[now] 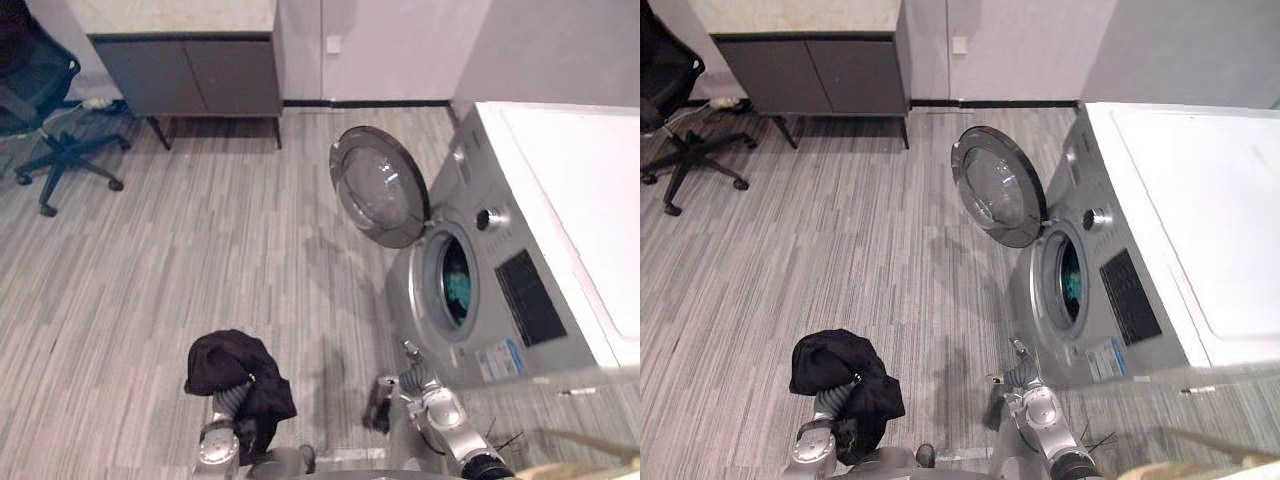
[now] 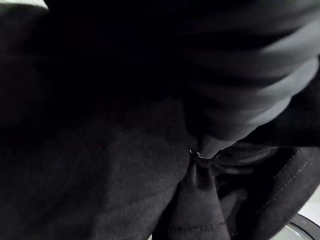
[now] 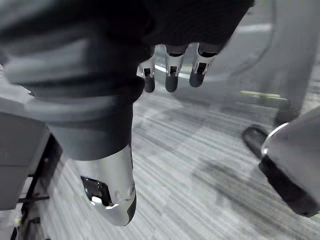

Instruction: Pick up the laundry basket with both hands and put the clothes into the washing machine.

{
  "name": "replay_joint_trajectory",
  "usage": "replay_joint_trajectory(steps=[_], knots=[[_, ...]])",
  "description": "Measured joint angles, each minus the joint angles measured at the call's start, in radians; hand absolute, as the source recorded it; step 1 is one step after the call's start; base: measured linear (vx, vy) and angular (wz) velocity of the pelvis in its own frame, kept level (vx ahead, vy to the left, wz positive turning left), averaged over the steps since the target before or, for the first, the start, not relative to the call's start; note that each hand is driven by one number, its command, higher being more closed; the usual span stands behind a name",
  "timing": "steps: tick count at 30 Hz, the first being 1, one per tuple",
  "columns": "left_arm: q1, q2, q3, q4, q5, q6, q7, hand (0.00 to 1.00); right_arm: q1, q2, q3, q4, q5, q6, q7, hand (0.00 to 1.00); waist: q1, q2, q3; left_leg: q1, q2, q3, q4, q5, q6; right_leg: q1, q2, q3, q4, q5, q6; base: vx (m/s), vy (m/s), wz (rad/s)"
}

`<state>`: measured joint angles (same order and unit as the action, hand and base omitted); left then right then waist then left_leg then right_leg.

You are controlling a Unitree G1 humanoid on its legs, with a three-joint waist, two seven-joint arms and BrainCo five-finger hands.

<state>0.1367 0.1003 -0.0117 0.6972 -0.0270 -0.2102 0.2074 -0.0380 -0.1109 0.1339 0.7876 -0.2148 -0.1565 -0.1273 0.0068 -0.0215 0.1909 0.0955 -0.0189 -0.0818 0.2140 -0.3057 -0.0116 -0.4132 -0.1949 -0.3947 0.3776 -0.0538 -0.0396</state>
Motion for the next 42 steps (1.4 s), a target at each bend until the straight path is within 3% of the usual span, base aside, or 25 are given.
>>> replay_joint_trajectory(steps=[2,3,4,5,6,7,9,12,13,14,15,16,17,20,21,22,24,25,28,33,35,37,39,41,42], knots=[[-0.004,0.002,-0.021,0.001,0.002,0.0,-0.013,1.0,0.005,-0.007,-0.001,-0.021,-0.003,0.0,0.001,0.0,-0.005,0.027,0.005,-0.095,0.053,0.059,0.271,-0.013,-0.092,0.036,0.026,-0.042,0.018,0.028,-0.031,0.53,-0.231,0.27],[0.0,-0.004,-0.02,0.001,0.002,0.001,-0.013,1.0,-0.005,-0.009,0.001,-0.022,-0.007,0.001,0.002,0.0,-0.001,0.043,0.008,-0.158,0.096,0.105,0.434,0.029,-0.156,0.071,0.069,-0.037,-0.008,0.02,-0.047,0.53,-0.219,-0.44],[0.003,-0.012,-0.018,0.002,0.002,0.003,-0.013,1.0,-0.008,-0.012,0.002,-0.03,-0.013,0.001,0.001,0.0,0.013,0.056,0.01,-0.216,0.144,0.138,0.598,0.115,-0.183,0.113,0.114,-0.014,-0.043,0.015,-0.061,0.55,-0.178,-1.11],[0.0,-0.019,-0.019,0.003,0.001,0.004,-0.013,1.0,-0.014,-0.014,0.001,-0.029,-0.015,0.0,-0.002,0.0,0.02,0.065,0.014,-0.271,0.199,0.175,0.771,0.141,-0.163,0.186,0.171,0.029,-0.102,0.013,-0.068,0.65,-0.174,-1.21],[-0.002,-0.019,-0.026,0.003,0.001,0.004,-0.015,1.0,-0.014,-0.012,0.001,-0.028,-0.015,0.0,-0.004,0.0,0.02,0.063,0.016,-0.286,0.213,0.194,0.809,0.122,-0.13,0.22,0.185,0.052,-0.126,0.014,-0.069,0.61,-0.114,-1.39],[-0.016,-0.023,-0.041,-0.001,0.002,0.002,-0.029,1.0,-0.012,-0.011,-0.011,-0.021,-0.014,0.0,-0.005,0.0,0.019,0.051,0.022,-0.311,0.216,0.241,0.801,0.094,-0.087,0.287,0.195,0.106,-0.179,0.017,-0.066,0.48,-0.078,-0.96],[-0.036,-0.037,-0.046,-0.014,0.012,-0.005,-0.034,1.0,-0.01,-0.015,-0.038,-0.003,-0.014,0.002,-0.008,0.0,0.009,0.044,0.027,-0.343,0.208,0.265,0.687,0.057,-0.069,0.332,0.197,0.179,-0.219,0.021,-0.062,0.42,0.004,-1.05],[-0.056,-0.047,-0.061,-0.044,0.026,-0.015,-0.034,1.0,-0.009,0.009,-0.051,0.035,-0.016,0.008,-0.006,0.0,0.011,0.044,0.034,-0.383,0.17,0.175,0.425,0.043,-0.065,0.367,0.197,0.287,-0.244,0.027,-0.052,0.32,0.13,-1.22],[-0.067,-0.05,-0.066,-0.048,0.029,-0.016,-0.034,1.0,-0.009,0.017,-0.061,0.048,-0.024,0.008,-0.006,0.0,0.011,0.045,0.038,-0.379,0.148,0.091,0.299,0.05,-0.076,0.377,0.196,0.334,-0.244,0.027,-0.047,0.31,0.271,-1.67],[-0.072,-0.053,-0.073,-0.049,0.029,-0.016,-0.033,1.0,-0.006,0.017,-0.063,0.051,-0.033,0.008,-0.009,0.0,0.012,0.05,0.037,-0.36,0.134,-0.006,0.156,0.089,-0.117,0.378,0.197,0.385,-0.243,0.022,-0.011,0.23,0.261,-1.49],[-0.074,-0.056,-0.075,-0.049,0.029,-0.016,-0.033,1.0,0.003,0.013,-0.063,0.05,-0.034,0.008,-0.009,0.0,0.01,0.059,0.036,-0.355,0.138,-0.036,0.112,0.124,-0.129,0.381,0.203,0.401,-0.244,0.014,0.009,0.2,0.302,-1.62],[-0.077,-0.072,-0.087,-0.049,0.029,-0.016,-0.033,1.0,0.006,-0.007,-0.063,0.045,-0.039,0.007,-0.011,0.0,0.009,0.106,0.036,-0.341,0.168,-0.086,0.068,0.245,-0.132,0.381,0.231,0.431,-0.244,-0.012,0.052,0.18,0.486,-1.44],[-0.103,-0.081,-0.108,-0.027,0.031,-0.012,-0.034,1.0,0.005,-0.025,-0.074,0.05,-0.044,0.011,-0.021,0.0,0.004,0.126,0.05,-0.338,0.177,-0.07,0.097,0.236,-0.129,0.371,0.235,0.472,-0.215,-0.039,0.087,0.15,0.478,-1.52],[-0.121,-0.05,-0.143,-0.034,0.037,-0.012,-0.033,1.0,0.036,-0.005,-0.081,0.04,-0.048,0.011,-0.025,0.0,0.004,0.06,0.037,-0.284,0.123,0.053,0.032,0.213,-0.102,0.315,0.154,0.536,-0.16,-0.065,0.124,0.06,0.292,-1.05],[-0.109,-0.036,-0.143,-0.039,0.037,-0.012,-0.033,1.0,0.042,0.009,-0.072,0.04,-0.054,0.01,-0.025,0.0,0.008,0.047,0.03,-0.265,0.115,0.133,0.029,0.195,-0.073,0.289,0.133,0.575,-0.153,-0.052,0.144,0.06,0.255,-1.31],[-0.105,-0.029,-0.143,-0.039,0.038,-0.012,-0.033,1.0,0.04,0.013,-0.064,0.04,-0.054,0.011,-0.025,0.0,0.008,0.045,0.03,-0.261,0.114,0.166,0.03,0.189,-0.063,0.277,0.125,0.577,-0.152,-0.049,0.147,0.05,0.243,-1.55],[-0.106,-0.009,-0.142,-0.041,0.039,-0.011,-0.034,1.0,0.03,0.025,-0.042,0.041,-0.065,0.011,-0.025,0.0,0.005,0.044,0.029,-0.255,0.12,0.254,0.03,0.187,-0.037,0.245,0.083,0.46,-0.142,-0.029,0.149,0.05,0.158,-1.24],[-0.108,0.003,-0.14,-0.064,0.039,-0.007,-0.034,1.0,0.022,0.031,-0.035,0.042,-0.075,0.012,-0.024,0.0,0.004,0.044,0.029,-0.248,0.127,0.321,0.03,0.183,-0.022,0.215,0.032,0.283,-0.119,-0.022,0.137,0.06,0.073,-1.09],[-0.1,0.004,-0.128,-0.11,0.039,-0.005,-0.034,1.0,0.026,0.029,-0.035,0.045,-0.078,0.012,-0.024,0.0,0.007,0.043,0.03,-0.183,0.146,0.404,0.01,0.178,-0.019,0.229,-0.033,0.018,-0.058,-0.043,0.099,0.06,-0.015,-0.87],[-0.095,-0.012,-0.114,-0.147,0.04,-0.007,-0.055,1.0,0.024,0.008,-0.039,0.047,-0.081,0.012,-0.025,0.0,-0.005,0.045,0.028,-0.148,0.198,0.444,0.044,0.147,-0.066,0.232,0.023,0.074,-0.058,-0.066,0.093,0.05,-0.119,-0.49],[-0.098,-0.021,-0.113,-0.146,0.037,-0.001,-0.054,1.0,0.027,0.0,-0.039,0.049,-0.074,0.013,-0.028,0.0,-0.016,0.032,0.035,-0.21,0.242,0.439,0.207,0.143,-0.072,0.214,0.041,0.106,-0.044,-0.078,0.086,-0.01,-0.164,-0.45],[-0.073,-0.023,-0.114,-0.146,0.033,0.008,-0.052,1.0,0.026,-0.01,-0.04,0.048,-0.059,0.013,-0.045,0.0,-0.019,0.039,0.039,-0.229,0.264,0.413,0.318,0.144,-0.071,0.21,0.059,0.165,-0.014,-0.08,0.079,0.06,-0.082,-0.95],[-0.069,-0.045,-0.117,-0.148,0.022,0.008,-0.052,1.0,0.025,-0.025,-0.039,0.051,-0.045,0.015,-0.048,0.0,-0.019,0.039,0.049,-0.264,0.241,0.306,0.361,0.099,-0.077,0.175,0.071,0.229,0.025,-0.08,0.077,0.05,0.037,-1.02],[-0.092,-0.053,-0.133,-0.149,0.016,0.006,-0.049,1.0,0.004,-0.045,-0.053,0.052,-0.04,0.021,-0.057,0.0,-0.023,0.073,0.062,-0.264,0.226,0.266,0.329,0.055,-0.081,0.095,0.091,0.275,0.1,-0.081,0.077,-0.07,0.118,-1.0],[-0.127,-0.044,-0.144,-0.15,0.012,0.006,-0.048,1.0,-0.015,-0.052,-0.06,0.052,-0.037,0.028,-0.072,0.0,-0.034,0.06,0.083,-0.289,0.216,0.278,0.342,0.023,-0.083,0.025,0.085,0.296,0.15,-0.081,0.079,-0.1,0.116,-0.67]])
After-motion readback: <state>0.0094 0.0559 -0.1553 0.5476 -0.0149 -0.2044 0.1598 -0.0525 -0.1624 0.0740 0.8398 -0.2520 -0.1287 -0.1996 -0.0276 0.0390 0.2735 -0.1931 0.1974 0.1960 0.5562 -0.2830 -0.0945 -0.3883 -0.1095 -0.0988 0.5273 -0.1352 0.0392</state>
